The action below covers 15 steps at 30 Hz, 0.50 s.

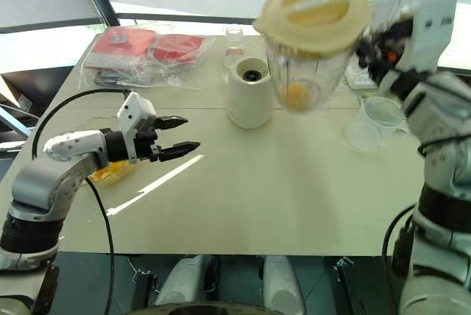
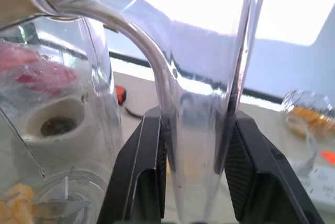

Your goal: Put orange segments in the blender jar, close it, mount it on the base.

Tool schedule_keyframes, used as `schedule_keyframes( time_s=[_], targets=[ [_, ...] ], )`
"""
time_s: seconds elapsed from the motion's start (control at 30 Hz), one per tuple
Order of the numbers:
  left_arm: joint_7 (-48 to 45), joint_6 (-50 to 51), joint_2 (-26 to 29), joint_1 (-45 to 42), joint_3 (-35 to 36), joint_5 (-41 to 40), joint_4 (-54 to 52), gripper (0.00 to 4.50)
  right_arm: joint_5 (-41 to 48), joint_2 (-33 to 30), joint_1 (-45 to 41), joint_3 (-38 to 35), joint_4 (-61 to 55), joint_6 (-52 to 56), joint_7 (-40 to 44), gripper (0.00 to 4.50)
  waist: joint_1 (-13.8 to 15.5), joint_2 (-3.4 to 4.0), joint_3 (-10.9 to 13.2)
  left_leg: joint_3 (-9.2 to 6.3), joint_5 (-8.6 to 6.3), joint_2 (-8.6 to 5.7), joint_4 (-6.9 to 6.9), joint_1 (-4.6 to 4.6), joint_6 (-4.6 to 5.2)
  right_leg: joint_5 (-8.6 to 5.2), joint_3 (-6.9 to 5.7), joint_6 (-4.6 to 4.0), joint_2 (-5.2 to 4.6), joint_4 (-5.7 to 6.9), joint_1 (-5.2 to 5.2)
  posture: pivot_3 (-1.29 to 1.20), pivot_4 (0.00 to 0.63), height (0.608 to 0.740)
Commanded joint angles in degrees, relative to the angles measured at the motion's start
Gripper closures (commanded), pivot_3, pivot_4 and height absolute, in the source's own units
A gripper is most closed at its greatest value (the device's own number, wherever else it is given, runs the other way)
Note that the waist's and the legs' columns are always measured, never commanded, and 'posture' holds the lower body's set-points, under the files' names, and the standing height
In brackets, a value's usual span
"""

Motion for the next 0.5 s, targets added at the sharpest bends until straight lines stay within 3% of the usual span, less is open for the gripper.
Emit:
schedule_keyframes(
  time_s=[0.03, 0.23, 0.5],
  targets=[
    [1.6, -0.9, -0.2, 0.6, 1.0, -0.6, -2.9, 0.86, -4.5, -2.6, -12.2, 3.5, 9.4, -4.4, 0.6, 3.46, -0.2, -0.01, 0.0, -0.01, 0.0, 0.02, 0.01, 0.01, 0.0, 0.0, -0.01, 0.0, 0.04, 0.0, 0.0, 0.0, 0.15, 0.74],
    [3.9, -0.7, -0.6, 2.1, 1.5, -0.8, -4.6, 0.86, -7.5, 5.0, -30.0, 6.7, 31.6, -13.0, 1.3, 3.46, -0.5, 0.01, 0.0, 0.01, 0.0, 0.07, -0.11, 0.03, 0.0, 0.15, -0.03, 0.19, 0.24, 0.16, -0.13, 0.0, 0.15, 0.74],
    [8.9, 0.1, -0.2, 4.7, 2.3, 0.6, -7.4, 0.86, -12.2, 14.5, -37.7, 11.4, 50.1, -23.9, 5.4, 3.46, -0.3, 0.04, 0.0, -0.01, 0.01, 0.2, -0.23, -0.06, -0.01, 0.16, -0.07, 0.19, 0.16, 0.21, -0.25, 0.0, 0.15, 0.74]
  ],
)
